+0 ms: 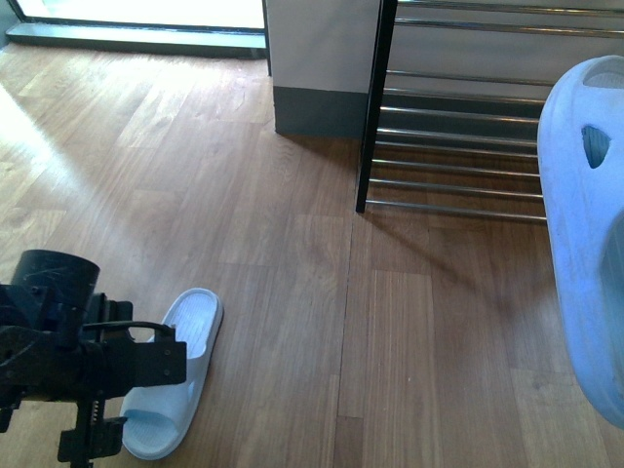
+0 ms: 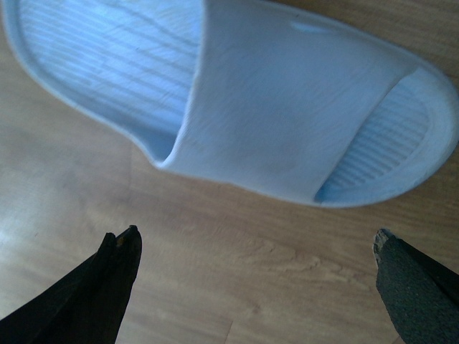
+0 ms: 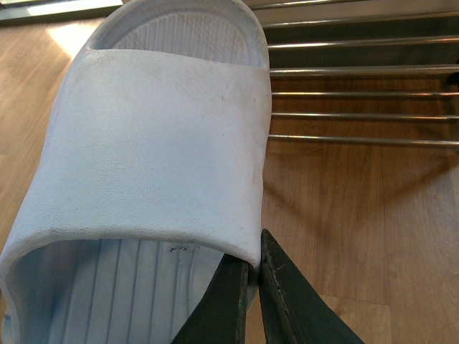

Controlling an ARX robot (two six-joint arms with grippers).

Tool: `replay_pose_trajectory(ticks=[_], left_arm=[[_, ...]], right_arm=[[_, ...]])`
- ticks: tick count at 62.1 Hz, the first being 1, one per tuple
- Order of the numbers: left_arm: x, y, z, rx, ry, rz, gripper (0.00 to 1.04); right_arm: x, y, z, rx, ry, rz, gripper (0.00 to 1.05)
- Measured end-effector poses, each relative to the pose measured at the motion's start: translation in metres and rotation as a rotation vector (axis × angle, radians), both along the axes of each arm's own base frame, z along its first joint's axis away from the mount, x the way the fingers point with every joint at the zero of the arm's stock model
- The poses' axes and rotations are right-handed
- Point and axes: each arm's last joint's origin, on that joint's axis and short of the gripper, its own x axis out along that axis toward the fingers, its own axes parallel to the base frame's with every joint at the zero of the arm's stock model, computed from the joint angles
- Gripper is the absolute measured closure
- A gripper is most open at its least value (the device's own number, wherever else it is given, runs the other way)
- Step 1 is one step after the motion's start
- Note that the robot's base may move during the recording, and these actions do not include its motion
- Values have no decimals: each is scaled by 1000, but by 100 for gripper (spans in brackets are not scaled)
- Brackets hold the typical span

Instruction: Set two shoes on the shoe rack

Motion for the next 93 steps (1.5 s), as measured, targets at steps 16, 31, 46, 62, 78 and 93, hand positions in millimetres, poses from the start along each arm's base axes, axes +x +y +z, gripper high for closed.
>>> replay_pose_trajectory(ticks=[16,31,46,62,78,93], left_arm=[[20,-6,-19,4,21,3,9],[20,-12,-24,40,70,59,45],[22,-16,-24,52,79,288,84],[22,-15,-20,-6,103,515,103],[27,-16,-13,-118,73,865,103],[40,-17,9,-294,-28,1234,103]], right_arm=[[0,0,0,0,0,0,103],[0,0,0,0,0,-1,103],[0,0,0,0,0,-1,103],[0,0,0,0,0,0,103],[0,0,0,0,0,-1,103],[0,0,0,0,0,-1,103]])
